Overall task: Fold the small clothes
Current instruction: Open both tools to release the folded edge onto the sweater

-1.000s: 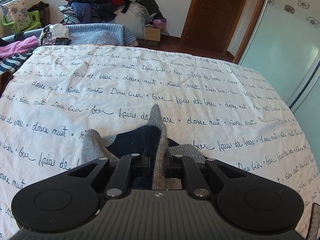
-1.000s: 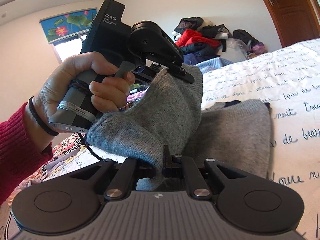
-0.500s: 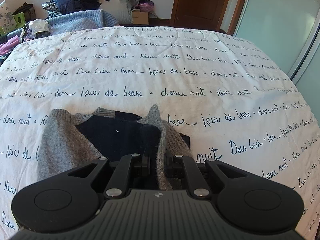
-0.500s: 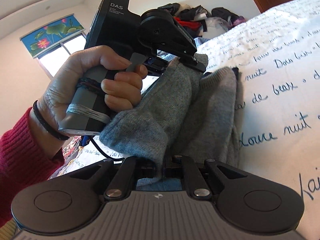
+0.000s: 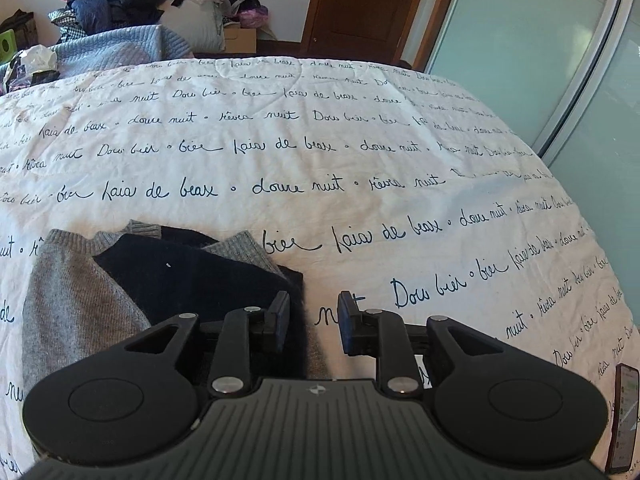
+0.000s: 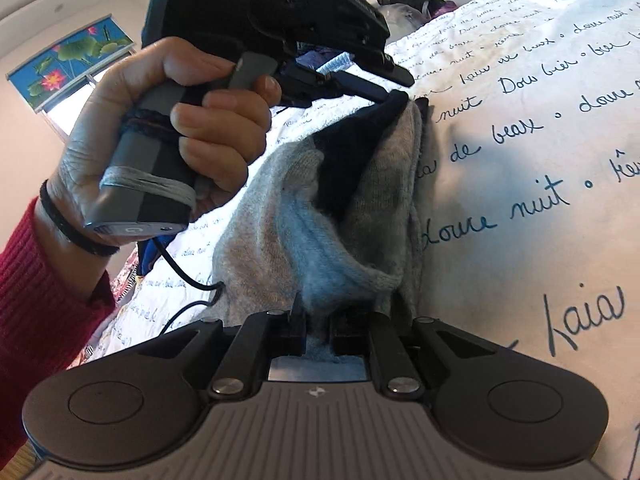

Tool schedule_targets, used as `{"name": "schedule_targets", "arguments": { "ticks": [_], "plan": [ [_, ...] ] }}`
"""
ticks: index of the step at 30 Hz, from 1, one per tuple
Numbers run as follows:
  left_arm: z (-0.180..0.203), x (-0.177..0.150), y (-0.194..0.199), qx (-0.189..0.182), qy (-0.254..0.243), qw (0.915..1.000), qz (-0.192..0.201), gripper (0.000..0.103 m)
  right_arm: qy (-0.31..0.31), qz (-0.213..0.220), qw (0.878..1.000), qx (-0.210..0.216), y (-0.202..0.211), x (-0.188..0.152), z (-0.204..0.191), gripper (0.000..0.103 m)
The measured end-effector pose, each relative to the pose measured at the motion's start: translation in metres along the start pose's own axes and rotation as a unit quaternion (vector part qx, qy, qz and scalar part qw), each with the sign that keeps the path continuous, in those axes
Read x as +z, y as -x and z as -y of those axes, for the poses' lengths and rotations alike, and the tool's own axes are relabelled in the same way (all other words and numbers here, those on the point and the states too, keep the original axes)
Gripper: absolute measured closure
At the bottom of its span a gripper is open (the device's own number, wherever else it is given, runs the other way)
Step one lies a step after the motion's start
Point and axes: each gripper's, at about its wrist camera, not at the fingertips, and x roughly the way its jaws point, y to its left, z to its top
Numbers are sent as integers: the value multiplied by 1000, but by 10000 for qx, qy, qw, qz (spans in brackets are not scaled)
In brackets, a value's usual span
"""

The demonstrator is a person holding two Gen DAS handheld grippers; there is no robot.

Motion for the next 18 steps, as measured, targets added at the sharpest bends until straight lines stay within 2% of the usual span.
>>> {"name": "schedule_targets", "arguments": {
  "ticks": [4, 8, 11, 13, 18],
  "plan": [
    [-9, -6, 13, 104, -24, 9998, 146, 65, -22, -98, 9999, -29, 2, 0, 2, 91],
    [-29, -16, 33, 267, -3, 9990, 371, 51, -202, -206, 9996, 66, 2, 0, 6, 82],
    [-46, -27, 51, 364, 59, 9979, 526, 43, -402, -249, 9984, 319, 4, -2, 12, 65],
    [-60, -36, 63, 381, 155, 9973, 607, 41, -518, -244, 9967, 583, 7, -2, 14, 40],
    [-87, -64, 88, 550, 253, 9956, 721, 39, -621, -203, 9955, 692, 7, 0, 17, 36]
  ]
}}
